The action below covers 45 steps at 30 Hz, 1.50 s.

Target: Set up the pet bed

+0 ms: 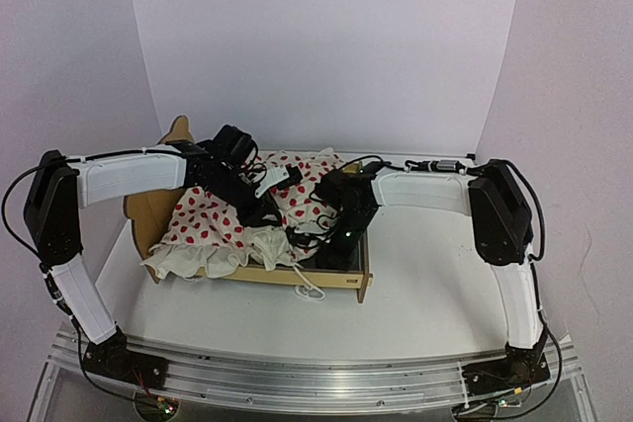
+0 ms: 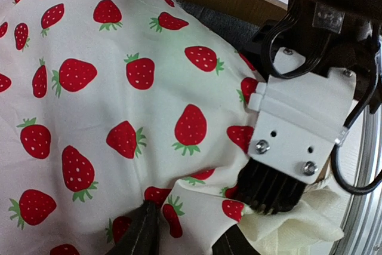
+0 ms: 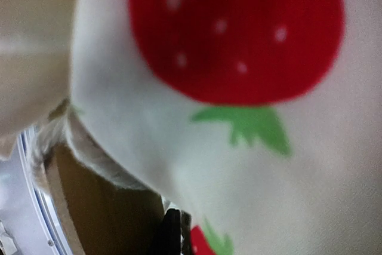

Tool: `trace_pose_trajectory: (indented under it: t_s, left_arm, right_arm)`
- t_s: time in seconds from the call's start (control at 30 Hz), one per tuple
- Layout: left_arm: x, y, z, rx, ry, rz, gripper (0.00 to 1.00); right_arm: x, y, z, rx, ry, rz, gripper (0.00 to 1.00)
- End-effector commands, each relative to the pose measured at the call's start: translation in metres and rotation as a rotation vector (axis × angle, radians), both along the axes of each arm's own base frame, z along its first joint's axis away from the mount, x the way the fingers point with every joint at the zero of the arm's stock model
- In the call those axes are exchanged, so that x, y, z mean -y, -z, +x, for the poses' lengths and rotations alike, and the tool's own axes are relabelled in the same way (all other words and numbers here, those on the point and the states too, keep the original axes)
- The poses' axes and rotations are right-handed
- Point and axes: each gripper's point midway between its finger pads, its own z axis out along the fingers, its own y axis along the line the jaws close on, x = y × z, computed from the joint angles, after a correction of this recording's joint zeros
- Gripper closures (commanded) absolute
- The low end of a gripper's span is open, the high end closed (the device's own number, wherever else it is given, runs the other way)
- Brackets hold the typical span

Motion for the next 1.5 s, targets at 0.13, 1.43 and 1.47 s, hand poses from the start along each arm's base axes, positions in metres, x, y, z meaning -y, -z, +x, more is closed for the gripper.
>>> trace_pose_trajectory:
  t_s: [0.13, 1.43, 1.47]
  left_arm:
    - [0.003, -0.025, -0.006, 0.011, 0.044, -0.055, 0.65]
    - [0.007, -0.079, -0.09, -0.001, 0.425, -0.127, 0.25]
    - [0.005, -0.082, -0.088, 0.004, 0.404, -0.125, 0.25]
  right_arm:
    - [0.042, 0.038, -0.005, 0.023, 0.018, -0.301, 0.78]
    - [0.084, -0.08, 0.013, 0.494, 0.807, 0.108, 0.48]
    - [0.085, -0.075, 0.013, 0.487, 0.822, 0.092, 0.48]
